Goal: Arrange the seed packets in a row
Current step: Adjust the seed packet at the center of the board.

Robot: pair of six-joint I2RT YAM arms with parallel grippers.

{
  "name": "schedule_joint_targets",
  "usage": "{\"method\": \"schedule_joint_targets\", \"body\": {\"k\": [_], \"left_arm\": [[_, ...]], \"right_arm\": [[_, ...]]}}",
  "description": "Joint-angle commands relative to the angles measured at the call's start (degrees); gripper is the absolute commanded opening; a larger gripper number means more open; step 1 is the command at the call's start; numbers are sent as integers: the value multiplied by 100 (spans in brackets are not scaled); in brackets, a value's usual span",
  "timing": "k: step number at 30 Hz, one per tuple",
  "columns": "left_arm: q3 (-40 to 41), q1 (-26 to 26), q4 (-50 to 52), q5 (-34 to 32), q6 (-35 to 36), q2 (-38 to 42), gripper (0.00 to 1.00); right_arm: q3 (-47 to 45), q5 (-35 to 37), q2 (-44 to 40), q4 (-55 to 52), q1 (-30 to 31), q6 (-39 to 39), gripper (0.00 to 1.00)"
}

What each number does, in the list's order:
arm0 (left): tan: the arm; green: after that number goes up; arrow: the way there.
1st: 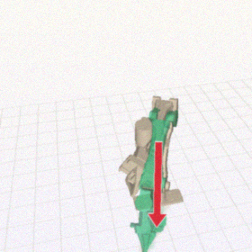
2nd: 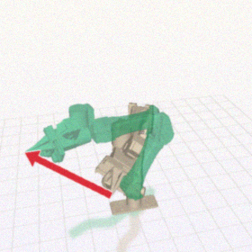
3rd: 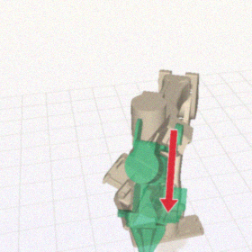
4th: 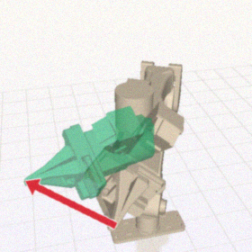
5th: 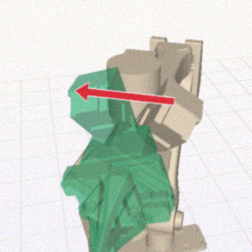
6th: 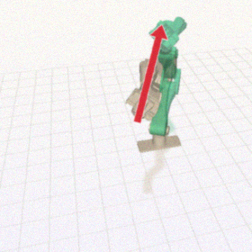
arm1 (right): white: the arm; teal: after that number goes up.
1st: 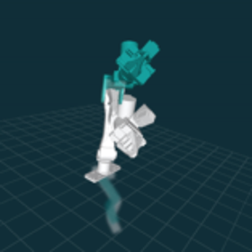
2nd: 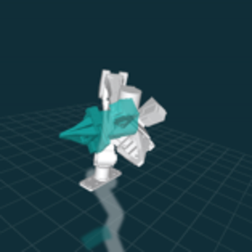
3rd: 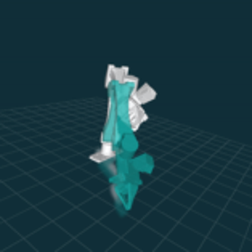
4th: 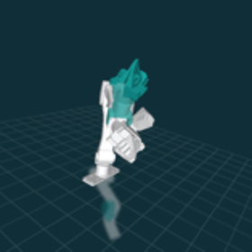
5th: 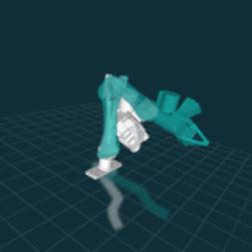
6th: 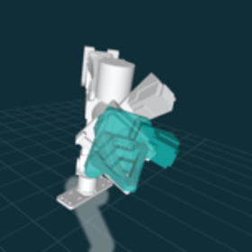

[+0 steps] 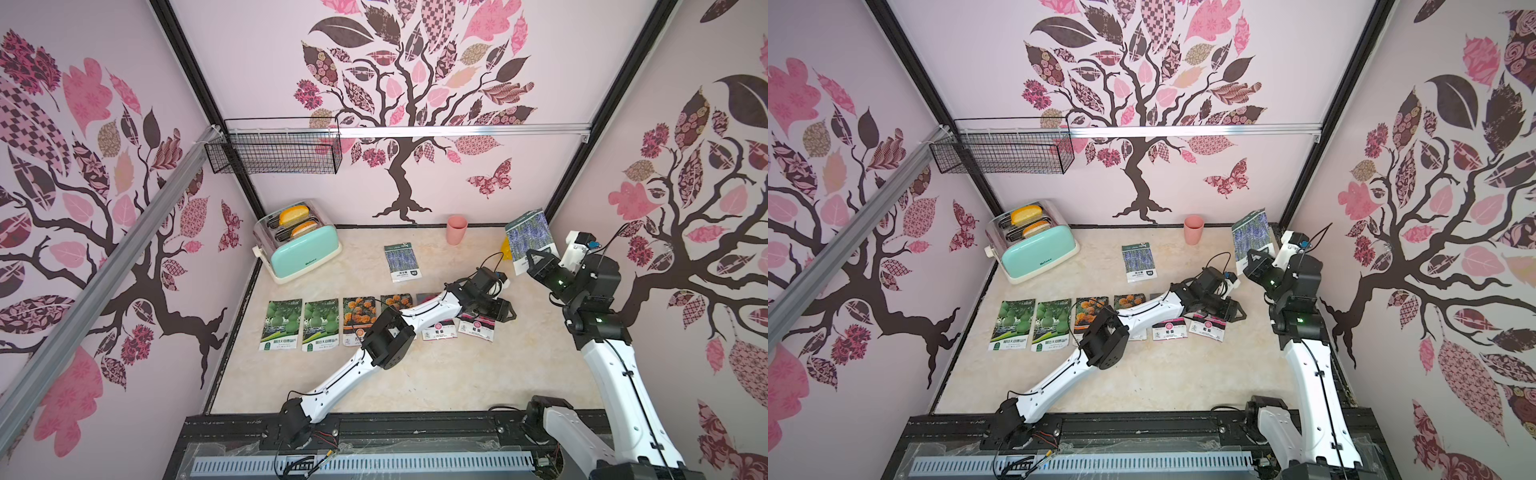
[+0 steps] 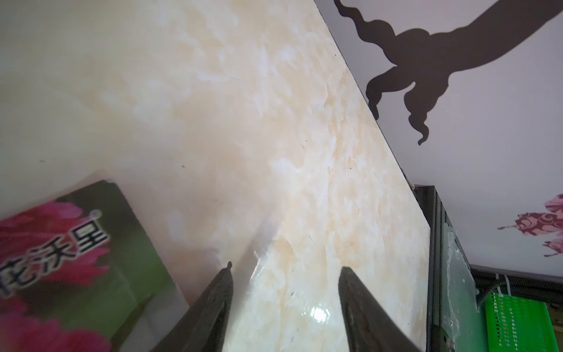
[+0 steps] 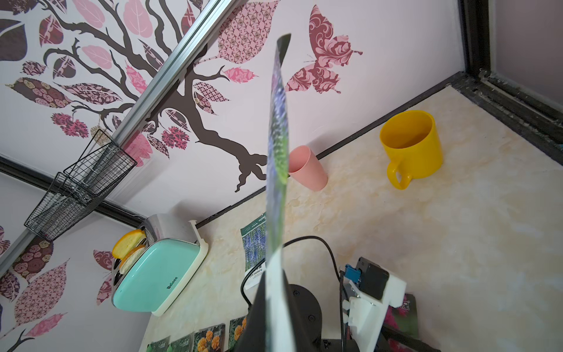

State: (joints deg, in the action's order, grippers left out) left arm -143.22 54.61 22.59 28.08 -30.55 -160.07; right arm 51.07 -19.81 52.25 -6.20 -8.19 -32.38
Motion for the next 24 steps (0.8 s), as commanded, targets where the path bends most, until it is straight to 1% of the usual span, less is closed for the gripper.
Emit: {"method": "schedule_joint_targets", "body": {"k": [1,9,13,16,19,24], "left_arm": [[-121,-81,62,-328,-165,-191,58],[-329,-222,-296,-487,-549,-392,58],[-410,-299,-347,-458,-590,-420,58],[-288,-310,-418,-366,-495,-281,58],[-80,-280,-731,-111,-440,-41,59],[8,-151,-880,283,-202,295,60]], "right_arm": [[108,-76,-75,163,-19,-33,0],[48,-80,-66,200,-21,-24,0],[47,-79,-39,198,-18,-8,0],[28,-67,-13,221,-18,11,0],[1,-84,37,266,-24,-12,0],[74,1,24,199,-18,56,0]]}}
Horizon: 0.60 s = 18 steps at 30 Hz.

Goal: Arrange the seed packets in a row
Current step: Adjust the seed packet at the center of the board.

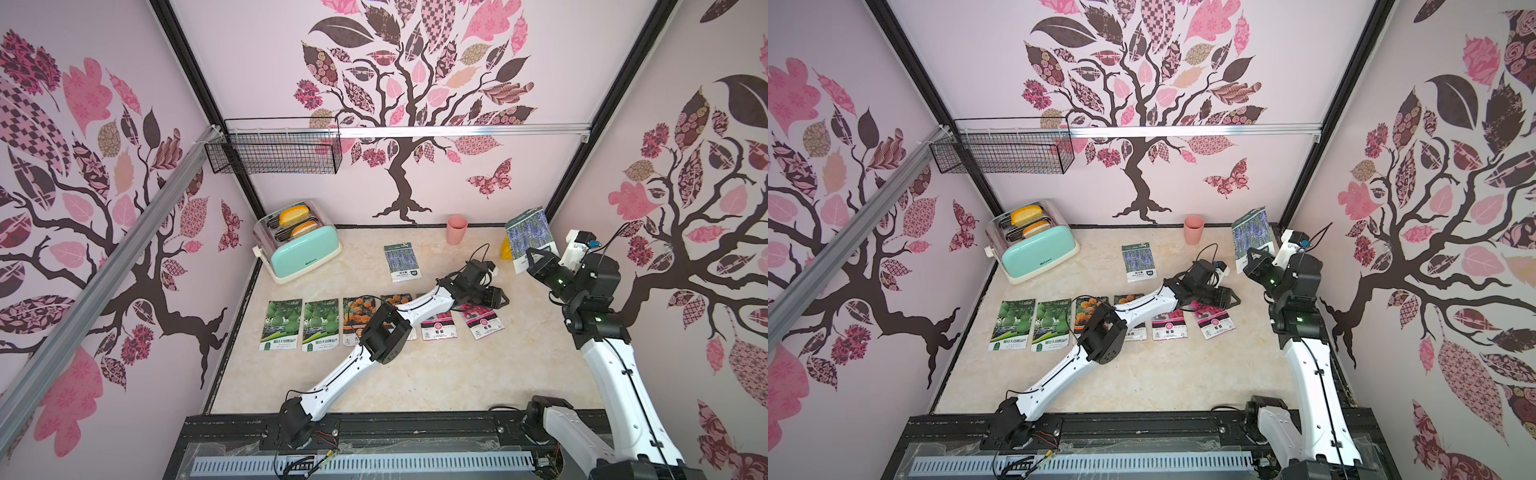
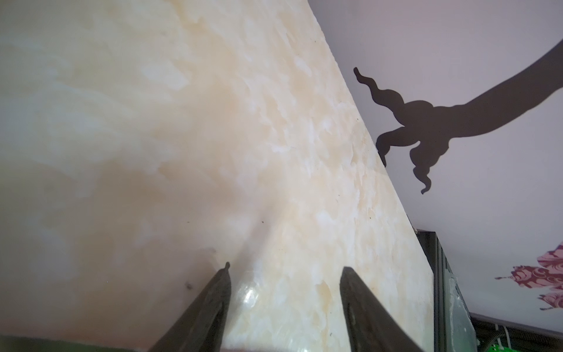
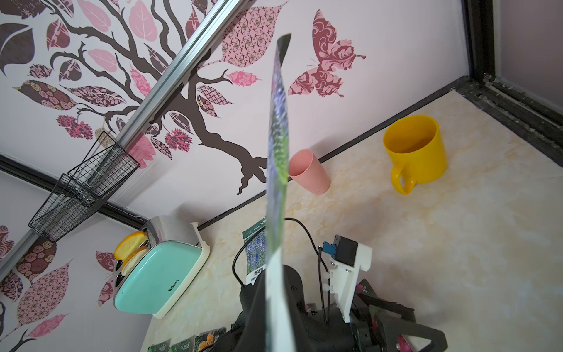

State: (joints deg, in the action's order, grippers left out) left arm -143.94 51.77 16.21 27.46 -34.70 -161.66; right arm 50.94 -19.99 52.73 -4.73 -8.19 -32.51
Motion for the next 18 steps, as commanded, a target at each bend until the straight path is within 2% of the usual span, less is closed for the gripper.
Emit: {"method": "schedule_joint_targets", "body": {"k": [1,7,18], "left_arm": [[118,176,-265,408,251,521,60],[273,423,-119,506,415,662,61],[1303,498,-10,134,631,979,60]], "right_arm": [[123,50,-39,26,-24,77,0],[250,-9,-52,17,-17,21,0],[300,-82,-61,7,-23,-6,0]]}}
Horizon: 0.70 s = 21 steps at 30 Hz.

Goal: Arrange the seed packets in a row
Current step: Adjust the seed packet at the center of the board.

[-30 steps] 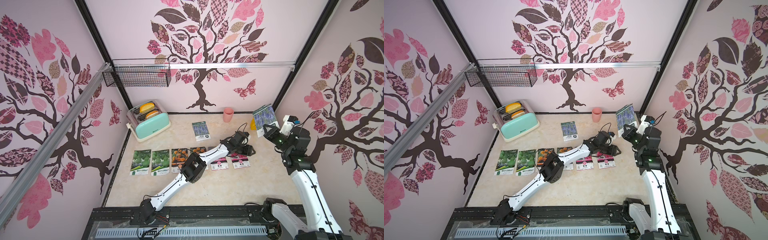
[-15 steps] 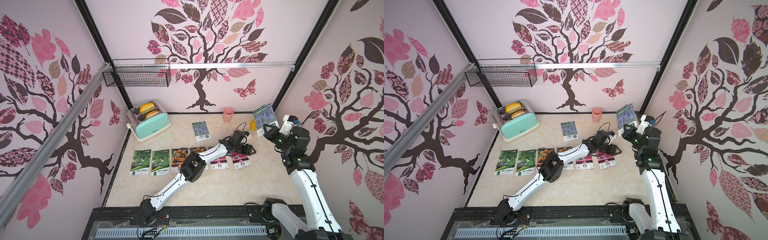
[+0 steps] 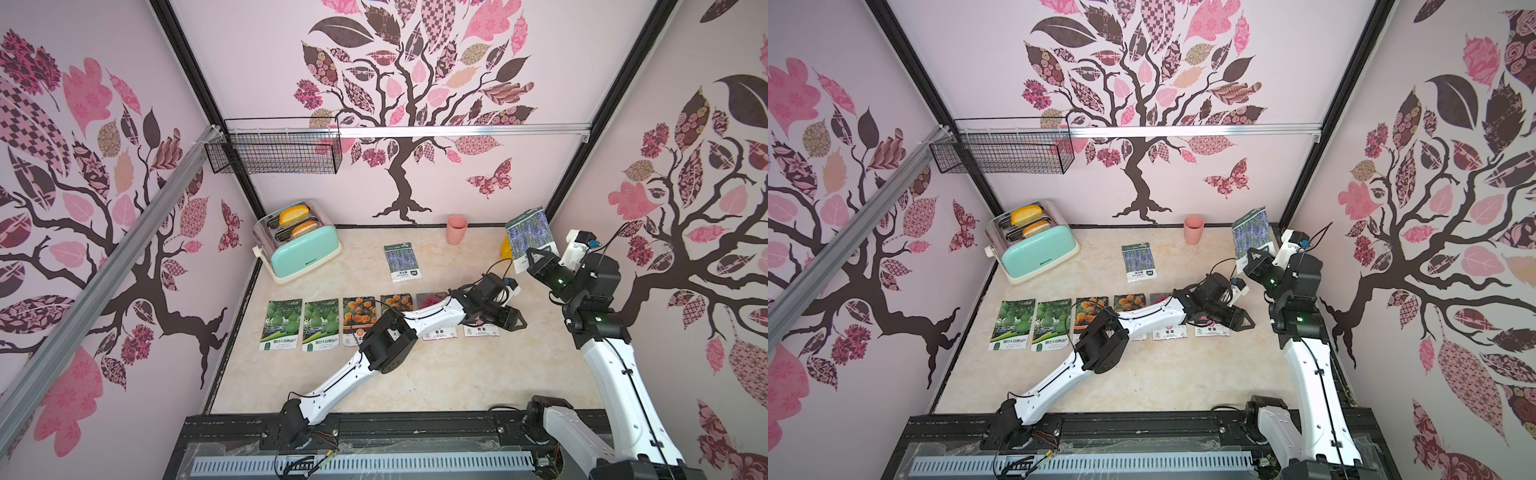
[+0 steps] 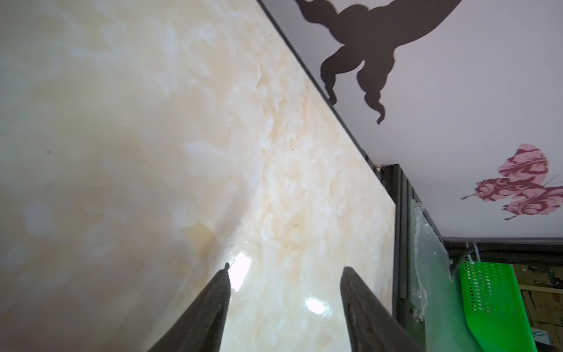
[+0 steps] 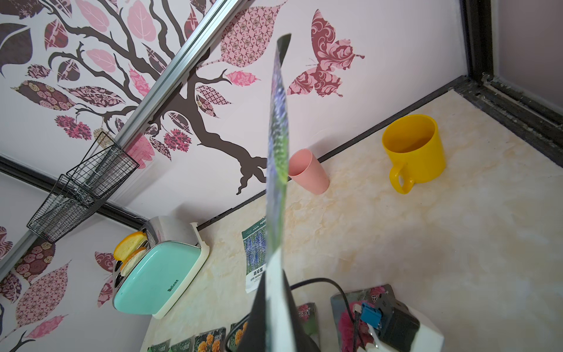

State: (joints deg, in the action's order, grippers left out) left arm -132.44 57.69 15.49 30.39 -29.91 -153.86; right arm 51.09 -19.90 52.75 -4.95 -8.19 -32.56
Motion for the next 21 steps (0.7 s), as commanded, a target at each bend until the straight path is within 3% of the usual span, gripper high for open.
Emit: {"method": "schedule_joint_targets", "body": {"k": [1,10,21], "left_arm": [[210,-108,63,-202,152,207,60],[655,-335,-56,-350,84,353,59],[758,-296,-160,-22,142,541,59]], "right_arm": [[280,-102,-55,29,-17,-7,0],[188,-155,-19,115,-22,-67,0],[178,-181,8,135,-21,-78,0]]}}
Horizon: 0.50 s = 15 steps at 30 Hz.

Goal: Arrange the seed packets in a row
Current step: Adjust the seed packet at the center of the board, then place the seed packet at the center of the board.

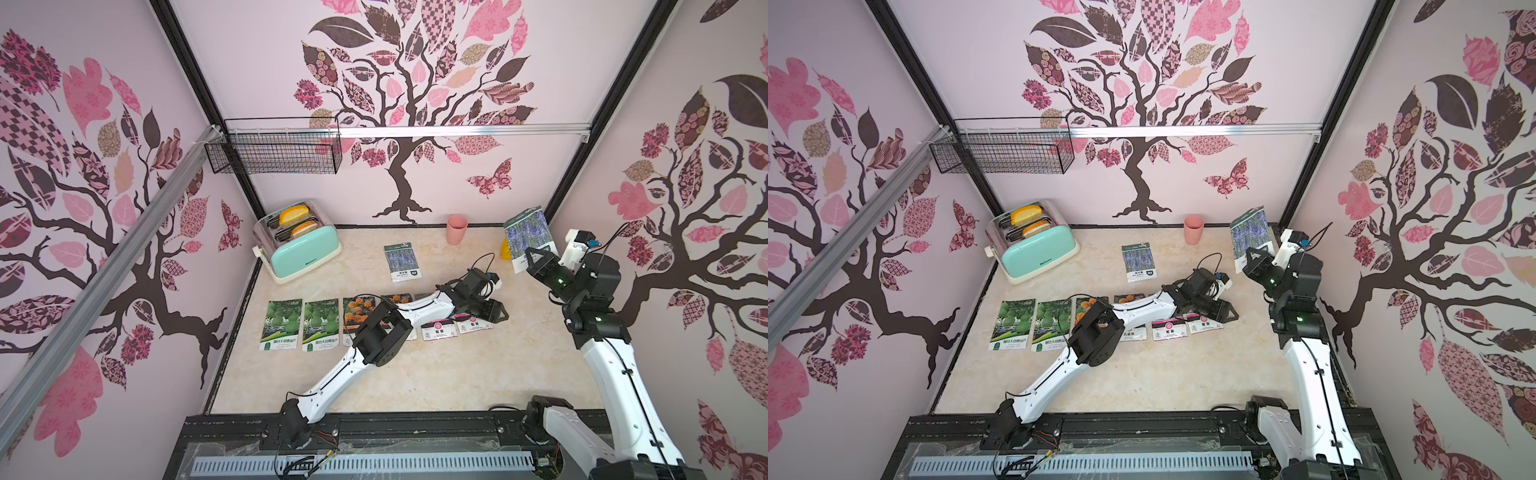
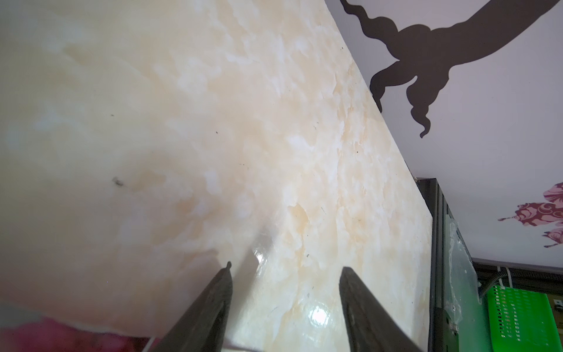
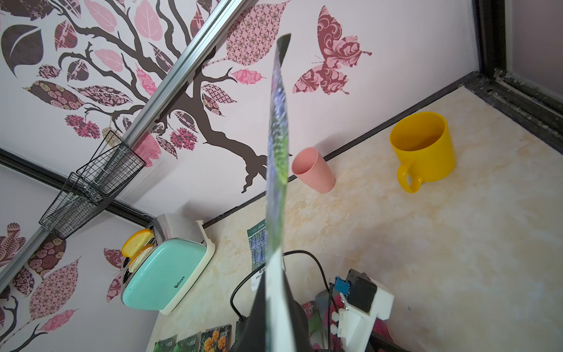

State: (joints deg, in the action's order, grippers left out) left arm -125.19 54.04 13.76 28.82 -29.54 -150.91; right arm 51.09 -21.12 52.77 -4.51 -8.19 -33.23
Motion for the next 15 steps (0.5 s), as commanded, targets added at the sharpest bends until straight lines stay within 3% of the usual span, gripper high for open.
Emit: {"method": "schedule_joint_targets", "body": {"k": [1,9,12,15], "left_arm": [[-3,95,30,171,131,254,59],[215,196,48,276,211,586,60],[689,97,-54,332,275,1126,60],[1661,-115,-244,495,440,1996,62]], "right_arm": [[181,-52,5,95,-17,-12,0],[298,-24,-21,8,-22,34,0],[466,-49,9,-47,-25,67,0],[645,-143,81,-98,-23,123,0]]}}
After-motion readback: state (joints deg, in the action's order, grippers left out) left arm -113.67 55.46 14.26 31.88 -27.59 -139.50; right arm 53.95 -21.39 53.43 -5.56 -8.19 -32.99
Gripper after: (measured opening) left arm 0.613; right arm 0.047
